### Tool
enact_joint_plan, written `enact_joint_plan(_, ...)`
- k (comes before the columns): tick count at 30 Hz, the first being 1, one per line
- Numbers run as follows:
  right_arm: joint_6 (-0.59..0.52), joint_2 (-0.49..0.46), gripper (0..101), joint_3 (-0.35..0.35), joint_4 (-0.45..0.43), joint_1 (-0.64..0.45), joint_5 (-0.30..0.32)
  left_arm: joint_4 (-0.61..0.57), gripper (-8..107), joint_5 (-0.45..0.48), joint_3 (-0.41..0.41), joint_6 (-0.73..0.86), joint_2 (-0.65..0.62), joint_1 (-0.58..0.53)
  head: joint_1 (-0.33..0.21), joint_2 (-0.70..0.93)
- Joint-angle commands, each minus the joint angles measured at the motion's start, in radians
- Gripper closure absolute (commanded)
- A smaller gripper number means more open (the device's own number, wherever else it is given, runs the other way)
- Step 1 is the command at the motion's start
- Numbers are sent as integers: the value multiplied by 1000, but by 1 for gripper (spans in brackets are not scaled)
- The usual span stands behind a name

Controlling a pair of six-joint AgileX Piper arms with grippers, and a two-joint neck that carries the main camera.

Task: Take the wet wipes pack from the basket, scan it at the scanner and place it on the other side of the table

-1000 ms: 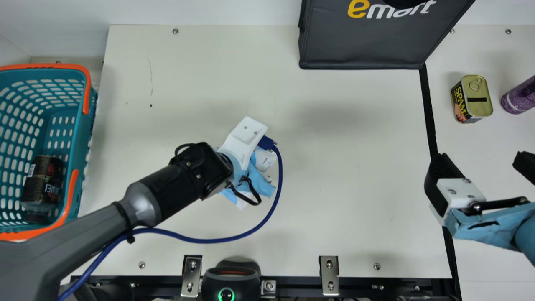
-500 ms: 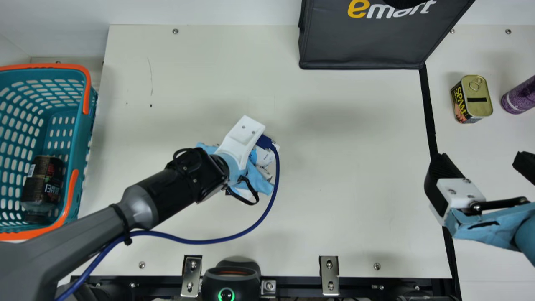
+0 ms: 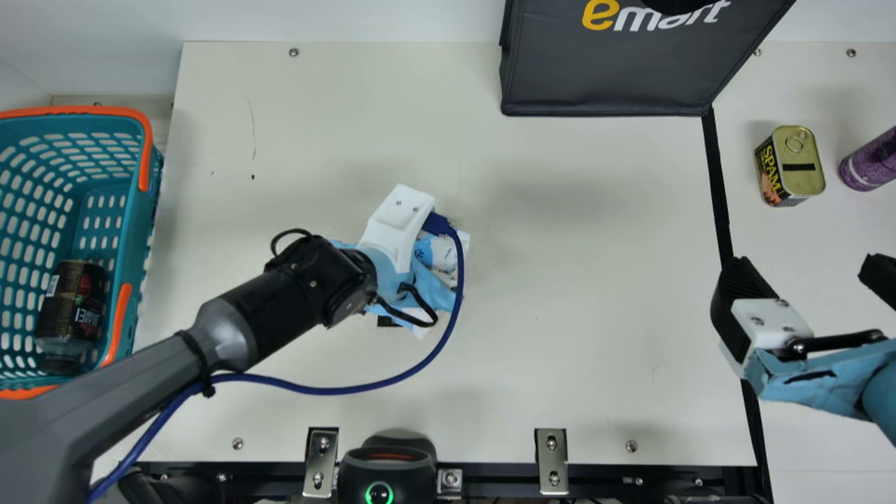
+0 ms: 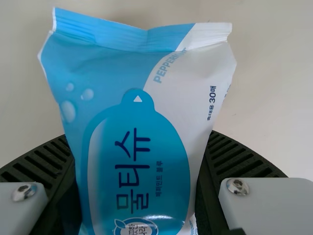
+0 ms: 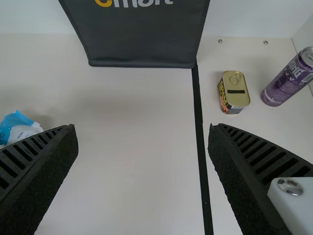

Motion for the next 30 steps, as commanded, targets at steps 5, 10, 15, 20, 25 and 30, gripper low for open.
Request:
enact_joint_plan(5, 0, 0, 6, 0, 0, 0, 0, -111, 107, -3, 1, 51, 4, 19, -29, 2)
enact_joint_plan(10, 0, 0, 6, 0, 0, 0, 0, -163, 107, -6, 8, 83, 6, 34, -29, 2)
enact_joint_plan(15, 0, 0, 6, 0, 0, 0, 0, -203, 107, 27, 10, 114, 5, 45, -29, 2)
enact_joint_plan(20, 0, 0, 6, 0, 0, 0, 0, -221, 107, 116, 2, 143, 3, 57, -29, 2)
enact_joint_plan(25, 0, 0, 6, 0, 0, 0, 0, -205, 107, 206, -12, 145, 5, 65, -29, 2)
enact_joint_plan(30, 0, 0, 6, 0, 0, 0, 0, -189, 107, 304, -35, 153, 5, 73, -29, 2)
